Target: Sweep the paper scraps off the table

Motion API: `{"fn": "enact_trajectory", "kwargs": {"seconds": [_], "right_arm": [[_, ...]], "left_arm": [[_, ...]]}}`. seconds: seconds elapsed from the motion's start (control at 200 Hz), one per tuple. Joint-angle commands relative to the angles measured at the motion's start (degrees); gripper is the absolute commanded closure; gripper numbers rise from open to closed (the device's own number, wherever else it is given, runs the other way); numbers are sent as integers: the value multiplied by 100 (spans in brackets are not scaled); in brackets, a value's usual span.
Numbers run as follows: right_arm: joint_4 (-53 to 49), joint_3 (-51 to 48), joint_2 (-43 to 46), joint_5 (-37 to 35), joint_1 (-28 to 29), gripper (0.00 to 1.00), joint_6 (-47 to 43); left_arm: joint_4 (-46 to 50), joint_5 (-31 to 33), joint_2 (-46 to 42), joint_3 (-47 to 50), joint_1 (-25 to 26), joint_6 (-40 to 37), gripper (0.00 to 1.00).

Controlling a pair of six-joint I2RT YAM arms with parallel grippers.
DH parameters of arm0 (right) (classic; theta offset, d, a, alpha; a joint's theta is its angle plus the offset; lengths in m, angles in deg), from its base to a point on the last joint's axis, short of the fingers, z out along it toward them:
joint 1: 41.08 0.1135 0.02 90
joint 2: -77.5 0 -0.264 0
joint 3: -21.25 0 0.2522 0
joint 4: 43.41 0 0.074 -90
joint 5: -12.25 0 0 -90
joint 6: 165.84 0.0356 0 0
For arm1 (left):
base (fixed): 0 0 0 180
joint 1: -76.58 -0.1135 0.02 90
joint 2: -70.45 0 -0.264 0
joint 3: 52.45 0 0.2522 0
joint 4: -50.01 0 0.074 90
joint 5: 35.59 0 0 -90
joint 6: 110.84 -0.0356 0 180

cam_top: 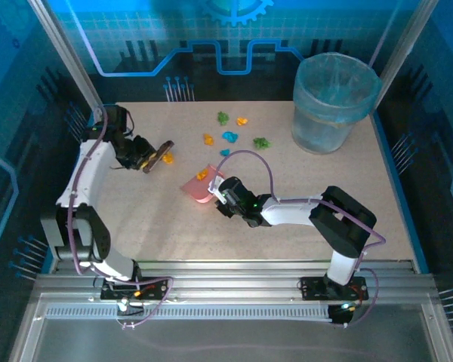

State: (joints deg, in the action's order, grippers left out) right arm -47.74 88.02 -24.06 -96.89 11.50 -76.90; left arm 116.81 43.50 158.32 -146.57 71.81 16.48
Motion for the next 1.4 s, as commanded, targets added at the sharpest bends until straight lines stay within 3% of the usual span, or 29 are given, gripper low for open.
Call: {"fn": "enact_trajectory", "kwargs": {"seconds": [0.0, 0.51, 1.005, 1.395], "right_arm": [[-174, 114, -83, -56, 60, 100, -56], [-239, 179, -215, -72, 33, 100, -59], [-157, 117, -183, -133, -2, 100, -40], [326, -224, 106, -161, -2, 100, -69]], "left_arm": [[355, -401, -269, 235, 176, -115, 100], [698, -912, -552, 393, 1314, -595, 100], [813, -761, -776, 131, 1488, -803, 100], [225, -771, -1301, 323, 1488, -660, 100]]}}
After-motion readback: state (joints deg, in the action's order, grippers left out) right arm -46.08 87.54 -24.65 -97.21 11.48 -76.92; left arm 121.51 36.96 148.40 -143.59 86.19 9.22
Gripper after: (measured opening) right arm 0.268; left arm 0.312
